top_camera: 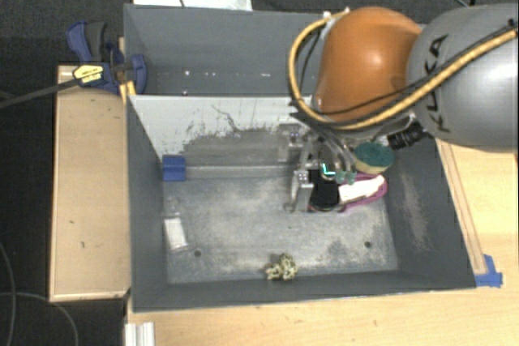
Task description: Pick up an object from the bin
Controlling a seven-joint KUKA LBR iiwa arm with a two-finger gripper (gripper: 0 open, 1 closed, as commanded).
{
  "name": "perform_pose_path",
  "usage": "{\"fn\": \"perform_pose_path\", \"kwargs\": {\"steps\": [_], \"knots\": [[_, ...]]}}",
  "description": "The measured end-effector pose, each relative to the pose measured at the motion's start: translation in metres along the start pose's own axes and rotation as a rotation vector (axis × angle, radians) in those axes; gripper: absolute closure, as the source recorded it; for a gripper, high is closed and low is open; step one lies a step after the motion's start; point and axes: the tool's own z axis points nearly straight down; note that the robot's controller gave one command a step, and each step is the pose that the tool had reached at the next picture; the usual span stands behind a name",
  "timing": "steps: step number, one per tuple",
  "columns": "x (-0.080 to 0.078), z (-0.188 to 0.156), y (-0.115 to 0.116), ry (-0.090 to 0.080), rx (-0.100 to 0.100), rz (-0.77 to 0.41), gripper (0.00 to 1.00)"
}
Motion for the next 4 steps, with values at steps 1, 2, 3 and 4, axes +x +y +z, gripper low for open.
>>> {"fn": "perform_pose_path", "kwargs": {"steps": [1, 2, 3, 4], "knots": [[0.052, 0.157, -0.004, 0.002, 0.001, -0.159, 0.00], [0.068, 0.152, -0.041, -0.020, 0.002, -0.305, 0.00], [0.069, 0.124, -0.032, -0.009, 0.003, -0.949, 0.00], [0.075, 0.156, -0.039, -0.001, 0.002, -1.495, 0.00]]}}
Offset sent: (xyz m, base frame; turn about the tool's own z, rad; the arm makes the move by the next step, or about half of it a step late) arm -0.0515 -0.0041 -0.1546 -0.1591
